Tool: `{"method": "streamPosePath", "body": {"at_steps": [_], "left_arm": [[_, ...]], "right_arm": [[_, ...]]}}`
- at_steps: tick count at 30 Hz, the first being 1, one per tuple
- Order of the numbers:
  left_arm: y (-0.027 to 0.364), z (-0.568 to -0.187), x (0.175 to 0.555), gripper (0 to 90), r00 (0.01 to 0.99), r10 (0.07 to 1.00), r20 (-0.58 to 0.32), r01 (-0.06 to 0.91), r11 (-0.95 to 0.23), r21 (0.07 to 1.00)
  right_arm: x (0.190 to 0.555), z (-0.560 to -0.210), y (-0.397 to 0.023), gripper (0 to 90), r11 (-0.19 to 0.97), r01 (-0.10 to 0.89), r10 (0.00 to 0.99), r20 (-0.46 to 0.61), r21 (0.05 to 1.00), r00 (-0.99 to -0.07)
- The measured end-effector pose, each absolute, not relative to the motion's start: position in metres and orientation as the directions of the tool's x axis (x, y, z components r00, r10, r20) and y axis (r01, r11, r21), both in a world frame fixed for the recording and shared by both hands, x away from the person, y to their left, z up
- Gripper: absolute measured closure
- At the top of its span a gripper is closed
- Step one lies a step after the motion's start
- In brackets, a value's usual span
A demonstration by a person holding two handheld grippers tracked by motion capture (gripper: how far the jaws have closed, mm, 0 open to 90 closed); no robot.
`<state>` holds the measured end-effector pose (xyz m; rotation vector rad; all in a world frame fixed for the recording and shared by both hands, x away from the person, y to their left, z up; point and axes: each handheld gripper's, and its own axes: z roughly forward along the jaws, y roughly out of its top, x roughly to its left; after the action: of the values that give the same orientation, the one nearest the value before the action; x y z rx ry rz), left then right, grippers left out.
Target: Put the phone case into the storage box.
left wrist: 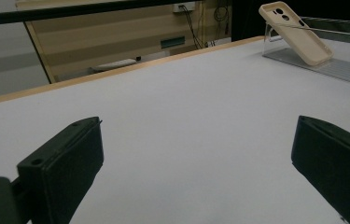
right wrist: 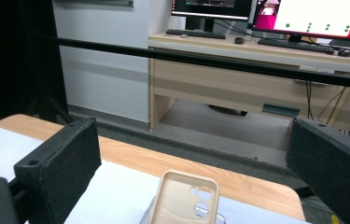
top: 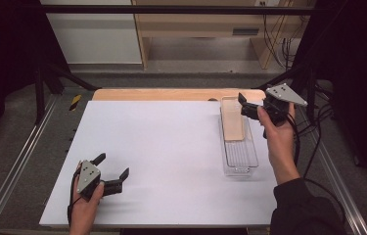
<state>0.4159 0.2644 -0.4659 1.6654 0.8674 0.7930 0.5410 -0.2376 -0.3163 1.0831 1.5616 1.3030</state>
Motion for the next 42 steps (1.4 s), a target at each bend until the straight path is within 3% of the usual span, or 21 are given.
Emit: {"method": "streamPosePath", "body": {"at_steps": [42], "left_arm": [[0.279,-0.464,0.416,2.3,0.498,0.865,0.065,0.152,-0.160,0.975]], "right_arm": [[0.518,-0.338,-0.278,2.9,-0.024,0.139,0.945,0.068,0.990,-0.321]]}}
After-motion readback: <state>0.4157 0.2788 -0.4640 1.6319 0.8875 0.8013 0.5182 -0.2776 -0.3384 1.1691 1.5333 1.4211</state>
